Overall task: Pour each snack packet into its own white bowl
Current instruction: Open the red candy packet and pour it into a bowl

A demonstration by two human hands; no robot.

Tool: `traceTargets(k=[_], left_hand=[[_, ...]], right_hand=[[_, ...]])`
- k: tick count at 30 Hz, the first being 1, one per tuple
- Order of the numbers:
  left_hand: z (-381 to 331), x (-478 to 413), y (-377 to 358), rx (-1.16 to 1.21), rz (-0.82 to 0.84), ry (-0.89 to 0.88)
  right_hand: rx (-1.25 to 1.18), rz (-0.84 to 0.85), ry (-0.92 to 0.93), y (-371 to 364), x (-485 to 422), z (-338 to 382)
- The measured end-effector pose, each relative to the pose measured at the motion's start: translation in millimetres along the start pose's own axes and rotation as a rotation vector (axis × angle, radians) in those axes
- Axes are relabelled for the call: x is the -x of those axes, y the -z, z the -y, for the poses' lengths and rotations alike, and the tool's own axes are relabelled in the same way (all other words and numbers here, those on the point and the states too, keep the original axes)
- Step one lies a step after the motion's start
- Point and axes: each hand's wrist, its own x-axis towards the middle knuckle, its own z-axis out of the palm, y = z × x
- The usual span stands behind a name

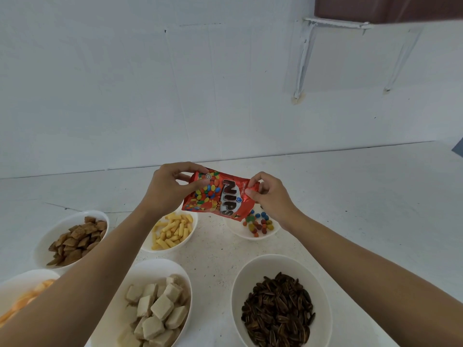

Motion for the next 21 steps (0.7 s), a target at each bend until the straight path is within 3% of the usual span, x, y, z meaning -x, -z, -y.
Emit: traceTargets(k=[11,21], left_hand=[[-1.1,0.5,7.7,0.127,-0.037,0.016],[-1.2,-4.2,1.3,0.055,-0.017,0.008]], right_hand=[[-0.045,-0.15,0.211,-0.9,-0.9,8.7],[0.05,-0.128,0.148,-0.2,-1.8,5.0]])
